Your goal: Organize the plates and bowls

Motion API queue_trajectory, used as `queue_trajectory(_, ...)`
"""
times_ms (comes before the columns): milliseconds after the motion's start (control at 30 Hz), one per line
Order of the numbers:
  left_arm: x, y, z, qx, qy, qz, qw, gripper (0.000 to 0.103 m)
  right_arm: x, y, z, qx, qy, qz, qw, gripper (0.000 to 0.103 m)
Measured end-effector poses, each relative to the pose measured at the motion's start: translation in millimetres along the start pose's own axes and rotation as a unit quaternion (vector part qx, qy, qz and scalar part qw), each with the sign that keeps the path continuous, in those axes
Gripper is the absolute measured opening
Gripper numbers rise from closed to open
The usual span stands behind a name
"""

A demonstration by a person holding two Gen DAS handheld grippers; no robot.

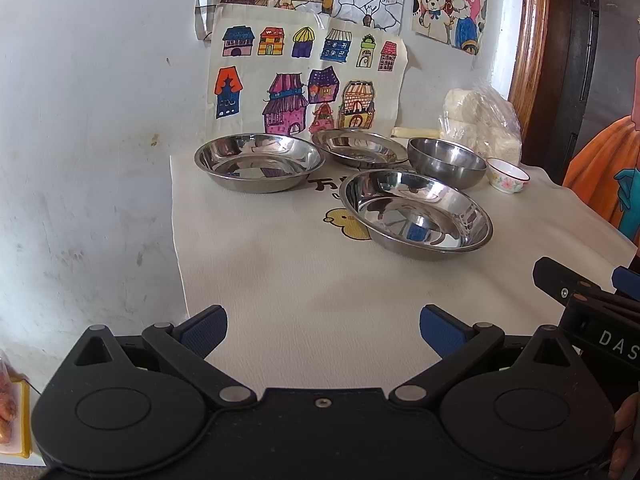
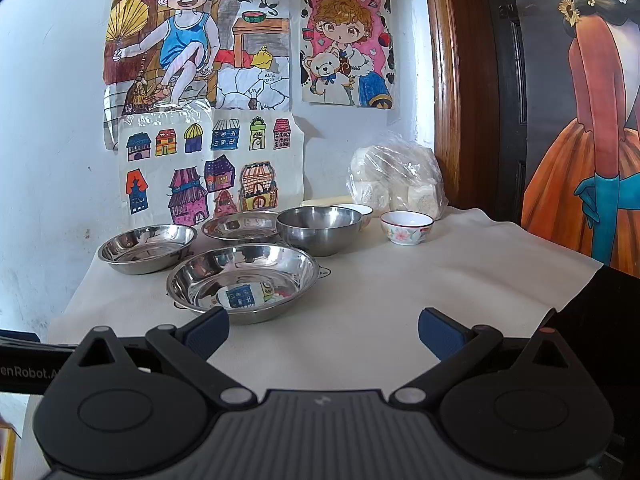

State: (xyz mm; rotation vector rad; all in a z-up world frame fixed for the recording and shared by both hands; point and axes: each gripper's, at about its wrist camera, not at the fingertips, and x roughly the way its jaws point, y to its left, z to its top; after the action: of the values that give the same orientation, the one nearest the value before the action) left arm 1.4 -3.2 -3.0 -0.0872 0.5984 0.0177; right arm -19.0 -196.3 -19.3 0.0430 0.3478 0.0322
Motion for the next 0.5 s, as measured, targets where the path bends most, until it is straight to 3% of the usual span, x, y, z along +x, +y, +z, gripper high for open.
queue_trajectory(500, 0.1, 0.5, 0.4, 0.000, 0.002, 0.000, 1.0000, 0.102, -0.6, 0.8, -2.1, 0.000, 0.000, 0.000, 1.000, 0.103)
